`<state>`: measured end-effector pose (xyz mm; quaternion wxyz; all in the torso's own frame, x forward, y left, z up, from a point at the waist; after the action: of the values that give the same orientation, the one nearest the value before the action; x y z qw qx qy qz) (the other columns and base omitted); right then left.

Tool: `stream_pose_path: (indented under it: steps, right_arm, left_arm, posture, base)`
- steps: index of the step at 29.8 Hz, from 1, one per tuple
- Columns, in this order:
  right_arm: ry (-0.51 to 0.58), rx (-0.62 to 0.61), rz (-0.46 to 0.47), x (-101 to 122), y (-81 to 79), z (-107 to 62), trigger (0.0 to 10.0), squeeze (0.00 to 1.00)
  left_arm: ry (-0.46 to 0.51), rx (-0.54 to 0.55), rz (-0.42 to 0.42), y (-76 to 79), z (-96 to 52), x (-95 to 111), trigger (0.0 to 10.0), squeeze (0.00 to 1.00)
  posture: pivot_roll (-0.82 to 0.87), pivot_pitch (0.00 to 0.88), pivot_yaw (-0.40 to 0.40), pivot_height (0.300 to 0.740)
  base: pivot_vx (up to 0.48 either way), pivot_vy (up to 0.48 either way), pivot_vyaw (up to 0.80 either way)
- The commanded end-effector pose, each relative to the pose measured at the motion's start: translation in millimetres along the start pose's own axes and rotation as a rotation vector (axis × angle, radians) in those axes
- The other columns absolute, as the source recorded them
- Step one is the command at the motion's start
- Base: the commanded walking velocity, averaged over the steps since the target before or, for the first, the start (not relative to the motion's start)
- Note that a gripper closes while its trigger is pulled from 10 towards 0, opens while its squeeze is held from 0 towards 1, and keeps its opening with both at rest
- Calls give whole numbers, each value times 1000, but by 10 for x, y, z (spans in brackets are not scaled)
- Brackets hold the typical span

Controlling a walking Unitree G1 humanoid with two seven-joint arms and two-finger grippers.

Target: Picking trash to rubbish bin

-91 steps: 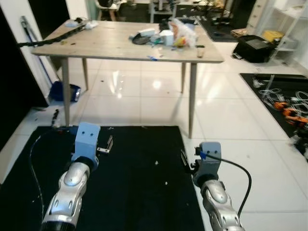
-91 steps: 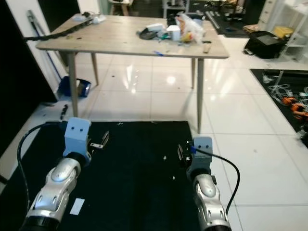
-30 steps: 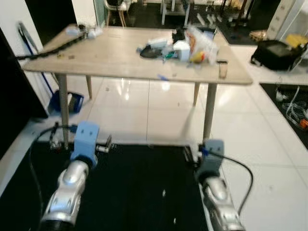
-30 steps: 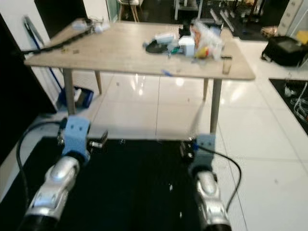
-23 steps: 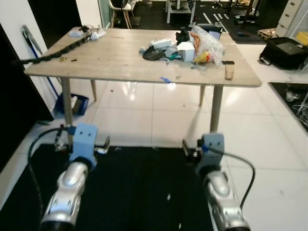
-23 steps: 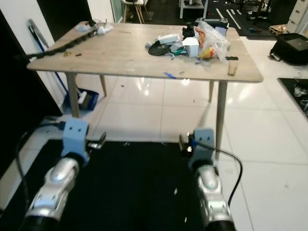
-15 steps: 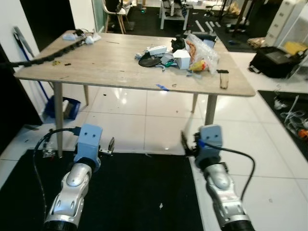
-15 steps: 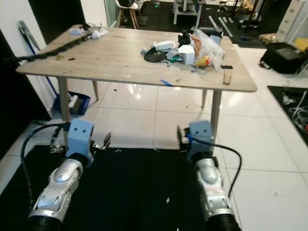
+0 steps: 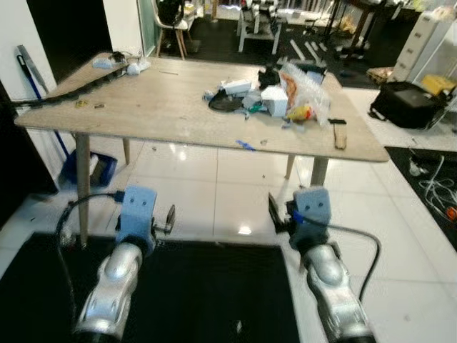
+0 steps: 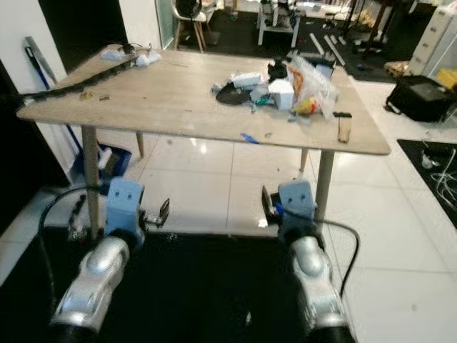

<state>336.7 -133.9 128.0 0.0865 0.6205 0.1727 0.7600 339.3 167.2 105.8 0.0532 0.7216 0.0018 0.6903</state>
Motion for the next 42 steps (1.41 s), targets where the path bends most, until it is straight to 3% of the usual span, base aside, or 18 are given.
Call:
stream_pose_path:
  steps: [1,7,19,25,42]
  right_arm:
    - [-4,-19,-12,-14,70,-12,10000,0]
    - [-6,-29,6,-19,102,-17,10000,0]
    - [-77,-128,19,-140,367,-2,10000,0]
    - [-71,-147,20,-121,419,21,10000,0]
    - [-51,-208,4,-61,560,33,10000,0]
  left_arm:
    - [2,-9,1,17,2,-5,10000,0]
    - [13,-17,-3,50,28,30,10000,0]
    - [32,-36,-6,113,51,111,10000,0]
    - [54,-44,-3,128,72,191,10000,0]
    - [55,-48,-20,145,103,232,10000,0]
  posture:
    - [-70,15,-27,740]
    - [-72,16,-21,740]
    - [-75,51,-15,740]
    - [-73,59,-21,740]
    - [-83,83,-11,740]
  base:
    - [326,0,0]
    - [327,0,0]
    - [327,0,-105]
    - [327,0,-761]
    - [326,0,0]
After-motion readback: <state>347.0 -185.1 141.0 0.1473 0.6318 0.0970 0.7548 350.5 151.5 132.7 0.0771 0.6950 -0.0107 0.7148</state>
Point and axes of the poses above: a point about 5 cm out from each wrist's last joint towards the gripper, its own z axis pointing out of the wrist towards the gripper, its own x axis along the axis of the wrist's last joint, y = z × x, the point moved 4 cm from there along z, pointing out of the wrist towards the gripper, and after that the axes turned 12 degrees about -z, right-handed, at the moved point
